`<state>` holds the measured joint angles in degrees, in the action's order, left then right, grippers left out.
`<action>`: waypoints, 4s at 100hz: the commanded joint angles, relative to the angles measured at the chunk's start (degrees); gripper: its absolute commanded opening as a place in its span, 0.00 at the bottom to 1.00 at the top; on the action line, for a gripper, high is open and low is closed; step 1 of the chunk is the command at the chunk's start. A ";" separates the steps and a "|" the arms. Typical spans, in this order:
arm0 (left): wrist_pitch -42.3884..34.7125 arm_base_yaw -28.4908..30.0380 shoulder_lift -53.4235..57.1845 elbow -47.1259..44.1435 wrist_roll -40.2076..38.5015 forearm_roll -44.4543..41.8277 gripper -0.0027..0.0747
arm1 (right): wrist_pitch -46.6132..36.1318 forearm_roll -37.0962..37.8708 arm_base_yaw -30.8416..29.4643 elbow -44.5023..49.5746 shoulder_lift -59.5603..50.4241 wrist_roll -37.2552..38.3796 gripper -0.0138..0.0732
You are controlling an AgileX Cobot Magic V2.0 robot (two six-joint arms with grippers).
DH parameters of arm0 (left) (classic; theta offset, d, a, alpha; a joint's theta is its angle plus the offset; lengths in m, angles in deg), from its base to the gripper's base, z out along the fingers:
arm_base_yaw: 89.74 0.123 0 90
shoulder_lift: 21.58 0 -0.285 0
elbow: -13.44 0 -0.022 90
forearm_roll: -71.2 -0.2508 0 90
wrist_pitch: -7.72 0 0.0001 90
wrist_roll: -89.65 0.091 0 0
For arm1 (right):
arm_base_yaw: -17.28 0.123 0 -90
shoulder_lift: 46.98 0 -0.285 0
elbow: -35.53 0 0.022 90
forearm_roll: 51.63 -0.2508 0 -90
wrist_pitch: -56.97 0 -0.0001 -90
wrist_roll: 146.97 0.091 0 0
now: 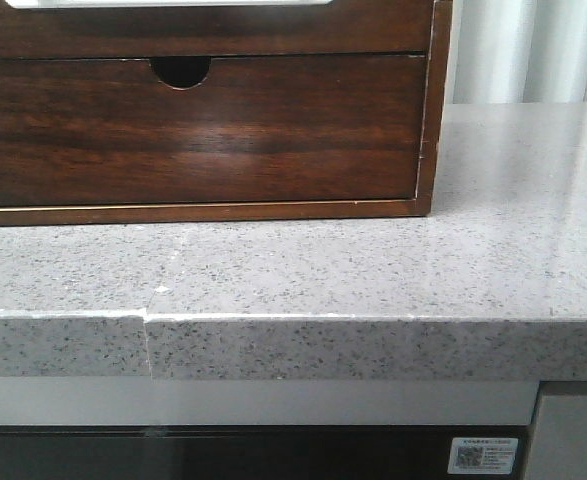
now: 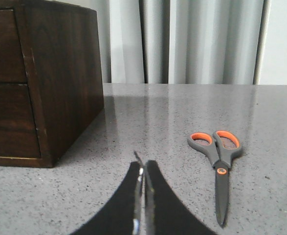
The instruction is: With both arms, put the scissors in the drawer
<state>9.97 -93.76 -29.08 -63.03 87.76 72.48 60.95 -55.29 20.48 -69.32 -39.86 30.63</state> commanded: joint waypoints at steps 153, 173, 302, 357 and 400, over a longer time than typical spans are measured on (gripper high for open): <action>21.17 -0.08 -24.98 34.51 -0.56 -0.02 0.20 | 26.00 6.40 -0.36 -35.73 32.57 -0.07 0.43; 21.04 -0.08 -24.98 34.51 -0.56 -0.63 0.75 | 25.49 8.08 -0.36 -35.73 32.57 -0.07 0.79; 20.52 -0.18 -35.51 34.51 1.89 35.69 0.76 | 31.26 9.60 -7.98 -37.83 42.64 2.96 0.79; 23.36 -3.73 -53.99 35.14 44.03 98.76 0.76 | 31.26 9.60 -7.98 -37.83 42.64 2.96 0.79; 39.34 -3.73 -68.20 40.95 50.33 105.77 0.57 | 31.26 9.65 -7.98 -37.83 42.64 2.96 0.79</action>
<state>45.02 -97.16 -96.13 -24.99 137.55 173.33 95.28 -46.64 12.95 -105.19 2.72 33.67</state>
